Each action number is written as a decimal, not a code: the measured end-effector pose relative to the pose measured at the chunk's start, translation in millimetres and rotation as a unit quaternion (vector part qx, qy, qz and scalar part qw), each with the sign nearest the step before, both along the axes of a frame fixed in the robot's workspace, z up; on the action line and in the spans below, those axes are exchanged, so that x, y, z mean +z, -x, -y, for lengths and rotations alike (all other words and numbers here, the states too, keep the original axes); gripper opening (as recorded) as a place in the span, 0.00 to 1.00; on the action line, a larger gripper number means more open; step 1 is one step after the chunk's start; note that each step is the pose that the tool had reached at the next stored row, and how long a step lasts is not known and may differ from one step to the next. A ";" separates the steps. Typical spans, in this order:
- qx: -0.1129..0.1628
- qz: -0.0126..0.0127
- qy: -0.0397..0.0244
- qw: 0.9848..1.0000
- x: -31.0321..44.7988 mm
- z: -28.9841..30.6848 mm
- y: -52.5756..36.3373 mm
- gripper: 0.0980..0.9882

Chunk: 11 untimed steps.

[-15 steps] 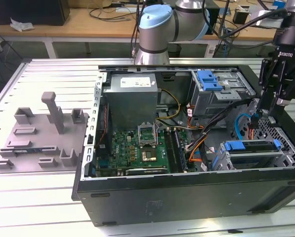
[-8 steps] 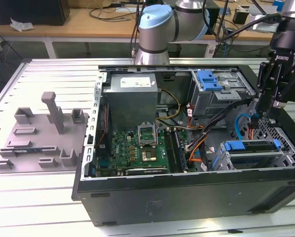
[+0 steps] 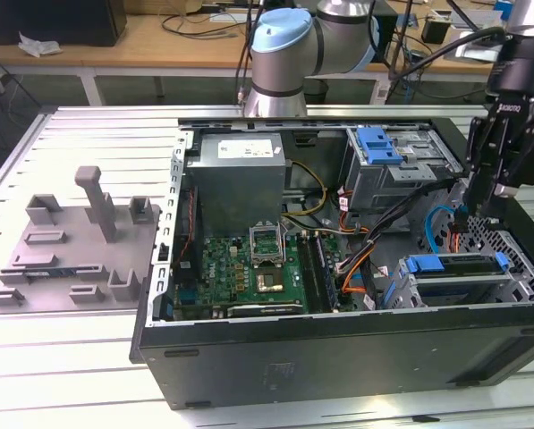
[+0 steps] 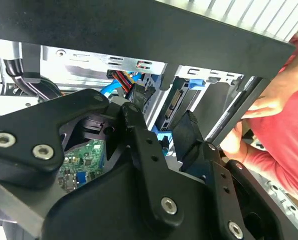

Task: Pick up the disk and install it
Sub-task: 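Insert the first disk wire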

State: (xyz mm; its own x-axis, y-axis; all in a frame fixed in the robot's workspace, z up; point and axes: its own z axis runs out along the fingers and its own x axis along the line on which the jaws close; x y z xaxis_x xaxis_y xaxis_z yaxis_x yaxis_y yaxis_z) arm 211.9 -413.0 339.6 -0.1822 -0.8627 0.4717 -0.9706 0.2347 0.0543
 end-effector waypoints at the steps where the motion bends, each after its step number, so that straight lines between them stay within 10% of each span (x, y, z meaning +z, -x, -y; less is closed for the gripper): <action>1: -0.001 0.000 0.002 1.000 -0.8 -1.1 0.0 0.44; 5: -0.003 0.000 0.008 1.000 -2.5 -7.6 0.0 0.22; 11: -0.003 0.000 0.008 1.000 -3.1 -8.1 0.0 0.22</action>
State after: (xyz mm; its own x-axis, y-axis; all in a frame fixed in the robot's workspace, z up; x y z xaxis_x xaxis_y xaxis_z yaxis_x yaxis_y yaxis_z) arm 211.8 -404.9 336.5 -0.1874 -0.8540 0.4855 -0.9691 0.2413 0.0505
